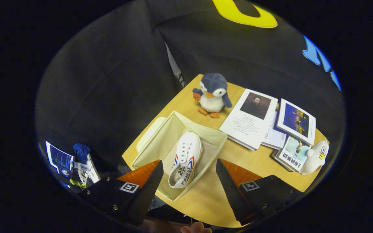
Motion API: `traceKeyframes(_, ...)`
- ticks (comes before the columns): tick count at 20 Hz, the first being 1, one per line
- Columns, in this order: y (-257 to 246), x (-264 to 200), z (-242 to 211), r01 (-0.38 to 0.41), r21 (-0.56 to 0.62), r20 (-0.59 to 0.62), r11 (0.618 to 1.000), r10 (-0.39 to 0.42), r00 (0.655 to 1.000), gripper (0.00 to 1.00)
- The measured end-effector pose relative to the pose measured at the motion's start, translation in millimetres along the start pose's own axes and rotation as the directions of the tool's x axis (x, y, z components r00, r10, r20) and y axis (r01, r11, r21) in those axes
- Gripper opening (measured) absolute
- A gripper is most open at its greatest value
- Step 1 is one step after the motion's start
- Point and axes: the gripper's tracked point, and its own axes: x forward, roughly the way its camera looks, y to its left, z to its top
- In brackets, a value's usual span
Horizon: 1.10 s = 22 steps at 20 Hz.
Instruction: Open the storage box then place both shoes into the box .Put the left shoe in first, then the right shoe, with the right side of both shoes facing outward in a uniform manner.
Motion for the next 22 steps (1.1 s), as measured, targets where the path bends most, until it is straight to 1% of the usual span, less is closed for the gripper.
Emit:
traceKeyframes(2, -19.4, -23.8, 3.2, 0.052, 0.034, 0.097, 0.998, -0.055, 0.994, 0.99)
traceKeyframes(3, -29.0, -37.6, 4.8, 0.078, 0.053, 0.150, 0.996, -0.085, 0.985, 0.99)
traceKeyframes(4, -37.1, -50.2, 7.7, 0.108, 0.072, 0.216, 0.992, -0.122, 0.969, 0.99)
traceKeyframes(5, -49.2, -65.4, 10.4, 0.154, 0.083, 0.283, 0.985, -0.172, 0.944, 0.99)
traceKeyframes(7, -70.9, -101.7, 13.3, 0.243, 0.111, 0.413, 0.964, -0.267, 0.871, 0.99)
traceKeyframes(9, -79.0, -139.3, 19.2, 0.292, 0.180, 0.533, 0.939, -0.343, 0.774, 0.99)
traceKeyframes(11, -80.1, -179.3, 17.3, 0.291, 0.267, 0.626, 0.919, -0.395, 0.673, 0.98)
traceKeyframes(13, -88.5, -218.1, 9.6, 0.304, 0.326, 0.683, 0.895, -0.446, 0.578, 0.98)
traceKeyframes(14, -90.5, -231.2, 6.5, 0.317, 0.341, 0.703, 0.885, -0.464, 0.539, 0.98)
traceKeyframes(15, -91.2, -242.5, 1.7, 0.336, 0.352, 0.711, 0.874, -0.483, 0.511, 0.98)
traceKeyframes(17, -92.2, -255.6, -11.1, 0.372, 0.367, 0.712, 0.853, -0.514, 0.478, 0.98)
traceKeyframes(19, -86.8, -268.5, -20.6, 0.400, 0.387, 0.705, 0.831, -0.546, 0.453, 0.98)
traceKeyframes(22, -84.1, -283.8, -37.5, 0.411, 0.422, 0.700, 0.808, -0.579, 0.419, 0.98)
